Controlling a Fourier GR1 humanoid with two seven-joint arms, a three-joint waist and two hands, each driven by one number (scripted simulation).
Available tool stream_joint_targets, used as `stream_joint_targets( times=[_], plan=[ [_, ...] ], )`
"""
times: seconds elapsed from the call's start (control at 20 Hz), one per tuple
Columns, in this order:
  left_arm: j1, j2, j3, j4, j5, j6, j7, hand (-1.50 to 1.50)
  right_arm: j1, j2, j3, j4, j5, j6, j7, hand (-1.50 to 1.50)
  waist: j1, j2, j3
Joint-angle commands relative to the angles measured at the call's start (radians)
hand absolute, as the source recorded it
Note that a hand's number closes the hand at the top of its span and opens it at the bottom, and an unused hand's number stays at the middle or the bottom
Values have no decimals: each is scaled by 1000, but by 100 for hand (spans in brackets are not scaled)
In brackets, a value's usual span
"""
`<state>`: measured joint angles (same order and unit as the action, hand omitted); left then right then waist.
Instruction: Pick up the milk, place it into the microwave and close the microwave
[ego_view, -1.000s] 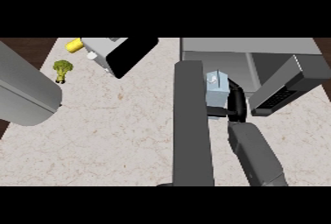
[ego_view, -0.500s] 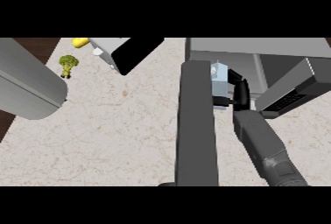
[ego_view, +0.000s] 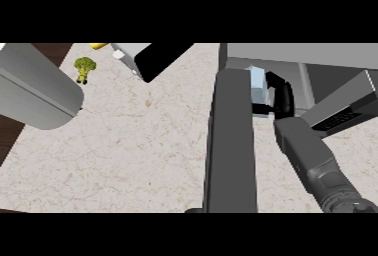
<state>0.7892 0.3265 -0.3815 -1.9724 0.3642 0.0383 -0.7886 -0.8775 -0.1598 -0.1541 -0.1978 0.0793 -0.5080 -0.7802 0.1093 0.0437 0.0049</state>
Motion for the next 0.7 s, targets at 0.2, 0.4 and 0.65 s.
stream_joint_targets(
  times=[0.2,0.4,0.65],
  plan=[
    [-33,12,30,-7,21,-8,20,-150,-72,-15,-9,34,21,-106,-31,150,22,11,1],
    [-32,0,12,1,11,1,23,-150,-80,-42,-69,1,-35,-53,-81,150,21,16,4],
    [-55,-5,9,19,13,0,36,-150,-109,-46,-54,17,6,-210,-96,150,37,23,1]
  ],
)
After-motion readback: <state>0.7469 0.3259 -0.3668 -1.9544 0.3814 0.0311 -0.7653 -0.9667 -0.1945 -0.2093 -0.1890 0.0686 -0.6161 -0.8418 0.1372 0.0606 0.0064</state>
